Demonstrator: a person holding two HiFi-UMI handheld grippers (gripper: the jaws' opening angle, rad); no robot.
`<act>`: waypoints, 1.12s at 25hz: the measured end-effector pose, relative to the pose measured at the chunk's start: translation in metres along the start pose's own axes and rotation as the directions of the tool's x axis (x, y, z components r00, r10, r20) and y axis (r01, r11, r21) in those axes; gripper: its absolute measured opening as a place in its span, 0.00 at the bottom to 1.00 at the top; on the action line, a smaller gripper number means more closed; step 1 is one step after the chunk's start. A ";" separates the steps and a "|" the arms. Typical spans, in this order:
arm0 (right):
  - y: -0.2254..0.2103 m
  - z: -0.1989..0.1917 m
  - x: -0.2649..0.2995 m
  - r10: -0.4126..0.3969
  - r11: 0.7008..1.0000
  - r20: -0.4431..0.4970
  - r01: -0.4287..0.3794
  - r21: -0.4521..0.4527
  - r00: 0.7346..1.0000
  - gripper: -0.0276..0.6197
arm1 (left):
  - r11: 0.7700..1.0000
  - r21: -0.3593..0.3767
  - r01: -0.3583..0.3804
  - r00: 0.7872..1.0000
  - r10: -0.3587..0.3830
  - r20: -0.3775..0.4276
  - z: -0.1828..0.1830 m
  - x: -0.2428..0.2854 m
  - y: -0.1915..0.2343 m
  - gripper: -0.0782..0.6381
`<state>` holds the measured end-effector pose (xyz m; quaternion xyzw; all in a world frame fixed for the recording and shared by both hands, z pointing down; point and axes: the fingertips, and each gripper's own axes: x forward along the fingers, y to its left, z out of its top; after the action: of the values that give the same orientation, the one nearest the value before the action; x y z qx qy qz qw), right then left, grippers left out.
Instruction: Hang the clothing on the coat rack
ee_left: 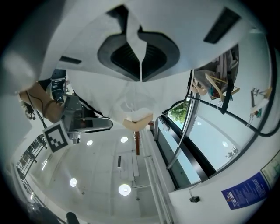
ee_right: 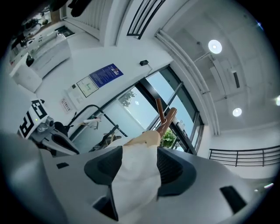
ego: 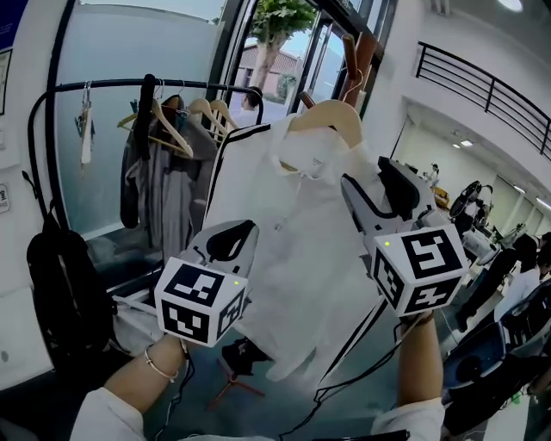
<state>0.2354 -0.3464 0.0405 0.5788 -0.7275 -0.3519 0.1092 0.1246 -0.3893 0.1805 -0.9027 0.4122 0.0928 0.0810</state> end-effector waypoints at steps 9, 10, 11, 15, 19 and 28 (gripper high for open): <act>0.034 -0.061 -0.012 0.031 0.993 -0.032 -0.027 0.113 0.999 0.45 | 0.996 -0.076 -0.048 0.997 0.043 -0.067 -0.052 0.001 -0.006 0.12; 0.040 -0.068 -0.012 0.040 0.991 -0.035 -0.035 0.127 0.999 0.45 | 0.995 -0.083 -0.057 0.996 0.051 -0.076 -0.058 0.000 -0.005 0.12; 0.047 -0.074 -0.011 0.054 0.988 -0.037 -0.049 0.145 0.998 0.45 | 0.994 -0.088 -0.068 0.995 0.060 -0.084 -0.063 -0.001 -0.003 0.12; 0.076 -0.107 -0.014 0.080 0.966 -0.063 -0.062 0.253 0.995 0.45 | 0.991 -0.089 -0.103 0.991 0.095 -0.090 -0.077 -0.008 0.000 0.12; 0.104 -0.156 -0.020 0.048 0.943 -0.160 0.009 0.334 0.986 0.41 | 0.987 -0.074 -0.145 0.985 0.136 -0.108 -0.097 -0.024 0.003 0.12; 0.146 -0.256 -0.056 0.078 0.801 -0.325 0.134 0.583 0.943 0.19 | 0.986 -0.058 -0.157 0.977 0.146 -0.154 -0.140 -0.035 -0.018 0.12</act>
<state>0.2860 -0.3822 0.3342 0.6453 -0.7630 -0.0036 0.0370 0.1301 -0.3830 0.3260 -0.8754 0.4811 0.0453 0.0109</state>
